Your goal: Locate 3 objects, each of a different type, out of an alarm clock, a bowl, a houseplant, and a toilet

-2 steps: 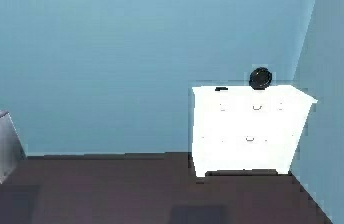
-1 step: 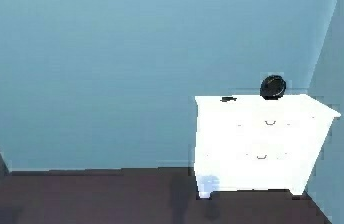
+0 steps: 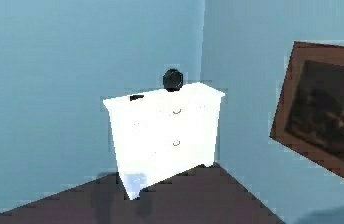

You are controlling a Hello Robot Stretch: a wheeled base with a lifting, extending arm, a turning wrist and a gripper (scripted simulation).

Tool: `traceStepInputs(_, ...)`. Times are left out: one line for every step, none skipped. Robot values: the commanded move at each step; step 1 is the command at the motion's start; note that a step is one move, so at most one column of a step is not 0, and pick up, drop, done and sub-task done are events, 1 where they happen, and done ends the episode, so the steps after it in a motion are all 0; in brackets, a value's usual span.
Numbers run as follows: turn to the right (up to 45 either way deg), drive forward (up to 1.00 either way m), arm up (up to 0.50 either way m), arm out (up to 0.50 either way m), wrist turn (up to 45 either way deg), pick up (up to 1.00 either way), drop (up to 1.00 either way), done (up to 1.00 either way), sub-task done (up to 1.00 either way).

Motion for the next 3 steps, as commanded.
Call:
traceStepInputs(0.0,0.75,0.00,0.00,0.0,0.00,0.00,0.00,0.00)
traceStepInputs(42.0,0.00,0.00,0.00,0.0,0.00,0.00,0.00,0.00)
traceStepInputs(0.0,0.05,0.00,0.00,0.0,0.00,0.00,0.00,0.00)
